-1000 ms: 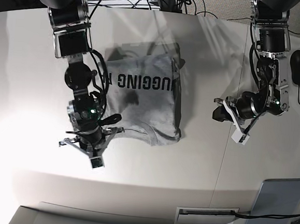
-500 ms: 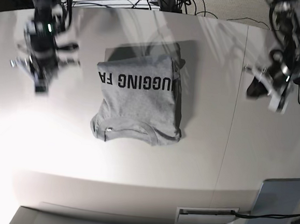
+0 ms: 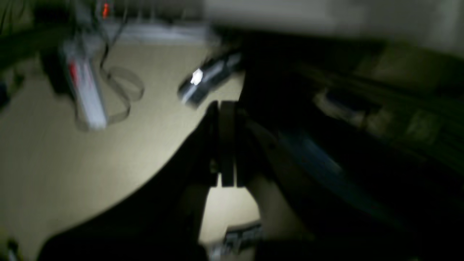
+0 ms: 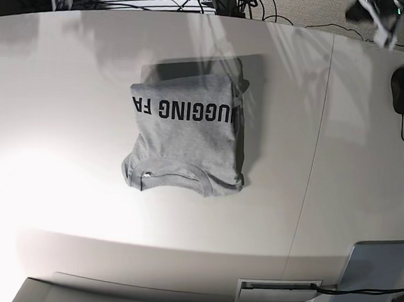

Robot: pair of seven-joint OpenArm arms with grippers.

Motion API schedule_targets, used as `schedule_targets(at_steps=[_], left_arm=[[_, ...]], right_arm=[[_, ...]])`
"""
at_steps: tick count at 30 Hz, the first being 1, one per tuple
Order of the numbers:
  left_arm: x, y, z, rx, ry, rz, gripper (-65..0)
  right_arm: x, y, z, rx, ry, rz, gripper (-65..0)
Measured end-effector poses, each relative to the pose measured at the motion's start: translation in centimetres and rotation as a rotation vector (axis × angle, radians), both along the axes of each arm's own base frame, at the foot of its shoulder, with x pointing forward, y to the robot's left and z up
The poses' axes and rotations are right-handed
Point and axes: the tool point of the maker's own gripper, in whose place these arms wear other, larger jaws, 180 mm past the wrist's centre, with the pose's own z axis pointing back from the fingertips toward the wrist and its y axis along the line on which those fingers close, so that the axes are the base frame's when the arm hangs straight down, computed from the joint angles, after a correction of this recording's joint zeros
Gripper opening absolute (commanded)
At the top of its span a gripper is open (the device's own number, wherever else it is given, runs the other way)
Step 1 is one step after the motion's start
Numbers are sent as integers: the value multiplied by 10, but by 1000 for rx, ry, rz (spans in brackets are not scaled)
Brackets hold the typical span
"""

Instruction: Fold the T-shirt properly

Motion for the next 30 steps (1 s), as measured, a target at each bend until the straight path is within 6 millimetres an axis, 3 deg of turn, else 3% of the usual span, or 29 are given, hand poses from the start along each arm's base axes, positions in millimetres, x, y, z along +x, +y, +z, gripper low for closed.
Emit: schedule_targets(at_steps=[2,8,12,15,17,21,26,30], left_arm=[[-26,2,-20,-29,84,74,-650],[-95,4,-87,-49,232,270,-650],[-132,-21,-133,-48,345,219,-650],[-128,-56,-159,-127,377,219,-650],[-121,-65,-178,-104,418,248,-650],[-93,-81,-200,-79,457,230,-650],[-38,-115,-215,-76,428,220,-650],[-27,-131,-219,-76,440,199,-650]], right_arm=[[-26,1,-23,38,64,-5,-650],[-80,-18,-105,68,192,-63,-650],[-99,-29,-164,97,282,-130,-650],[-98,-34,-202,167,279,-179,-650],[-89,-35,-224,206,239,-220,-650],[-66,-10,-253,338,152,-284,-650],[-26,13,-269,412,123,-327,-650],[6,11,-271,415,91,-305,-650]])
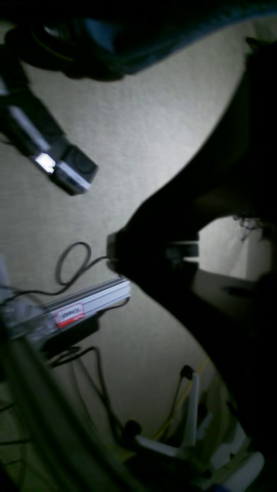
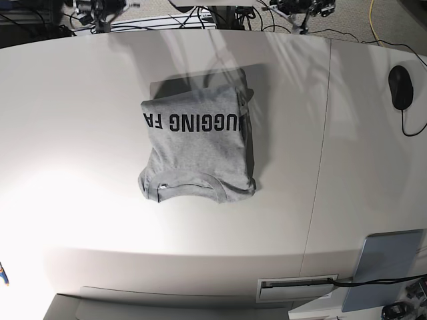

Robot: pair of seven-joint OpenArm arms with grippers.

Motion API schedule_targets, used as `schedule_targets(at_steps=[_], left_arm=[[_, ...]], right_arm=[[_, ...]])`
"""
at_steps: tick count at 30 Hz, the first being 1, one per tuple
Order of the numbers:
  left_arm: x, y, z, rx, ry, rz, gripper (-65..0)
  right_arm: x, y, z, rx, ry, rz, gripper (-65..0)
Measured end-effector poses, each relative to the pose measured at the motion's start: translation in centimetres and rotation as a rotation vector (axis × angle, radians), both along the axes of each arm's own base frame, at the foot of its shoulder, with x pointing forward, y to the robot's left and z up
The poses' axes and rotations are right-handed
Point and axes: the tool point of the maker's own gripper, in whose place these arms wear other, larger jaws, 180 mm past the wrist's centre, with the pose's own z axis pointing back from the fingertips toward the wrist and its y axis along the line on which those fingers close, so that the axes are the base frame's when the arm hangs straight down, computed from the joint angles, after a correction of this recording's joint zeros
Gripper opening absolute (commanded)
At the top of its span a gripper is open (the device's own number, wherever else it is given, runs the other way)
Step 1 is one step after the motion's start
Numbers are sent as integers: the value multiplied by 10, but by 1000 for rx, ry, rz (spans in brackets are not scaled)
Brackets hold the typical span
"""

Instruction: Fold the T-shirt properly

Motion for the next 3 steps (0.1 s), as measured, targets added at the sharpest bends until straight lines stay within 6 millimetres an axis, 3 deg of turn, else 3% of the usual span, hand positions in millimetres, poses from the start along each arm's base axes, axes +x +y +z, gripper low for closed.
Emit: schedule_targets(at_steps=[3], left_arm=[[-6,-3,-1,-2,17,-5,-650]], right_arm=[[-3,1,0,1,8,5,-650]])
